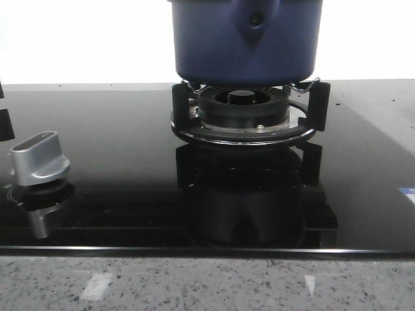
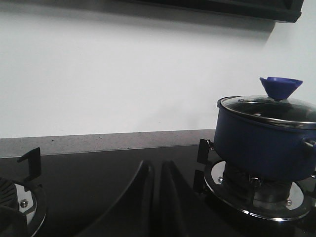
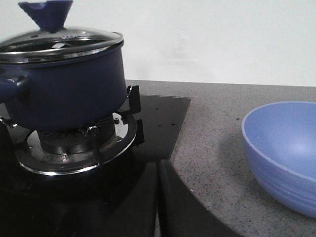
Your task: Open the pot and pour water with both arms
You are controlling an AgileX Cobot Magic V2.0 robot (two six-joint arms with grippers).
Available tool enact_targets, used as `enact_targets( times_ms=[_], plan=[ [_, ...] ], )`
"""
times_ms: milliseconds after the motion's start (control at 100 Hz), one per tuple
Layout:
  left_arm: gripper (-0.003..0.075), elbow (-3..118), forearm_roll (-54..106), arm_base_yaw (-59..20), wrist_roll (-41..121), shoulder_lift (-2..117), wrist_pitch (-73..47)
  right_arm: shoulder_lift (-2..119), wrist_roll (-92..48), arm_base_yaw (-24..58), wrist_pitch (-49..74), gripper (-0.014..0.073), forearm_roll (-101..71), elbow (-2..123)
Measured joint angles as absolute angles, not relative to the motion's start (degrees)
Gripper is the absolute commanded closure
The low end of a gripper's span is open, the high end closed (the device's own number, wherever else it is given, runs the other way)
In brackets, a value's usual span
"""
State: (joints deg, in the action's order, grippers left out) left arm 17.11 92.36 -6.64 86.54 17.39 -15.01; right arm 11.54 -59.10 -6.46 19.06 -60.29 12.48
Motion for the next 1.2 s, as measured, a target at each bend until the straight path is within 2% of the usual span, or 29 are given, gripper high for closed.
enact_targets(
  times_ms=[700, 810, 1030, 1200],
  plan=[
    [0.0741, 16.98, 90.02, -6.64, 84.14, 17.39, -13.33, 11.54, -59.25, -6.46, 18.83, 0.0639, -60.50, 12.48],
    [0.0741, 16.98, 77.17, -6.49, 67.10, 17.39, -8.37, 11.54, -59.35, -6.46, 18.83, 0.0639, -60.50, 12.48],
    [0.0741, 13.87, 28.42, -5.74, 16.82, 16.29, -3.71, 11.54, -59.35, -6.46, 18.83, 0.0639, -60.50, 12.48],
    [0.0741, 6.42, 16.42, -5.64, 5.51, 9.23, -0.61, 11.54, -59.35, -6.46, 18.83, 0.0639, -60.50, 12.48]
  ],
)
